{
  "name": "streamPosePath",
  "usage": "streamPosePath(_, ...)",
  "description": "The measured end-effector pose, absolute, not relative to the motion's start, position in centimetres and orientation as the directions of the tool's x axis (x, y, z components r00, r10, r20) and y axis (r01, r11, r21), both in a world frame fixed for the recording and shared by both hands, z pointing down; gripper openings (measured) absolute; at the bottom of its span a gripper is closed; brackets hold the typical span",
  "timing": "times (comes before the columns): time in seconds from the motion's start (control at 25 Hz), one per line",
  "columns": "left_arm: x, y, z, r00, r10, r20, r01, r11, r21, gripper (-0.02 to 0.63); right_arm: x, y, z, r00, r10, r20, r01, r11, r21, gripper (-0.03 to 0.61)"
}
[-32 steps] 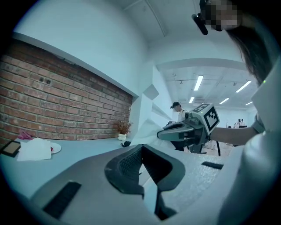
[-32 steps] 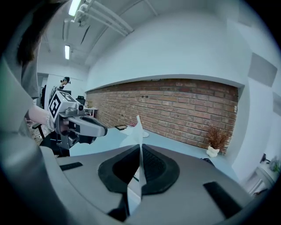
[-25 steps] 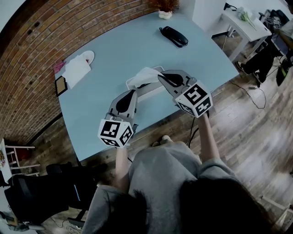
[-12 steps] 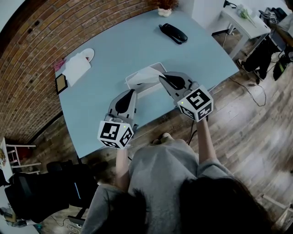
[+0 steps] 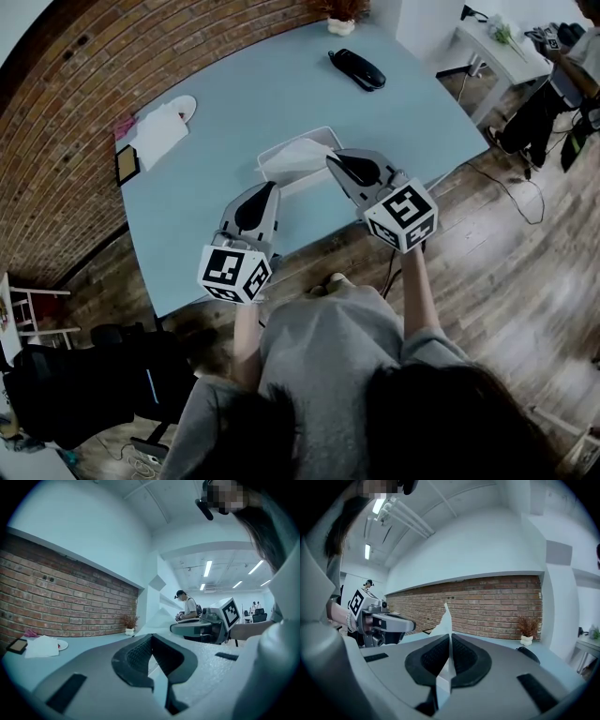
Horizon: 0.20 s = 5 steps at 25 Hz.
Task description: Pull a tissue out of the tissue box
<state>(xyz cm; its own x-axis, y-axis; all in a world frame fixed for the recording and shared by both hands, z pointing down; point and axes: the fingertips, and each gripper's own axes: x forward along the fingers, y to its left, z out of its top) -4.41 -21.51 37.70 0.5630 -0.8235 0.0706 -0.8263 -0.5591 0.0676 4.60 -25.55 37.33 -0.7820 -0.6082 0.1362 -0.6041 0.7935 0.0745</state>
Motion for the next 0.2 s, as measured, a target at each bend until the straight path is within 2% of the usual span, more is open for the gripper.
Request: streamPosePath(0.2, -4.56, -21.05, 37.82, 0.559, -0.826, 0.071, -0.829, -0.555, 0.062, 0.003, 4.74, -25.11, 37.33, -0.780, -0.612, 0.130, -0.608, 0.791, 0.073, 0.000)
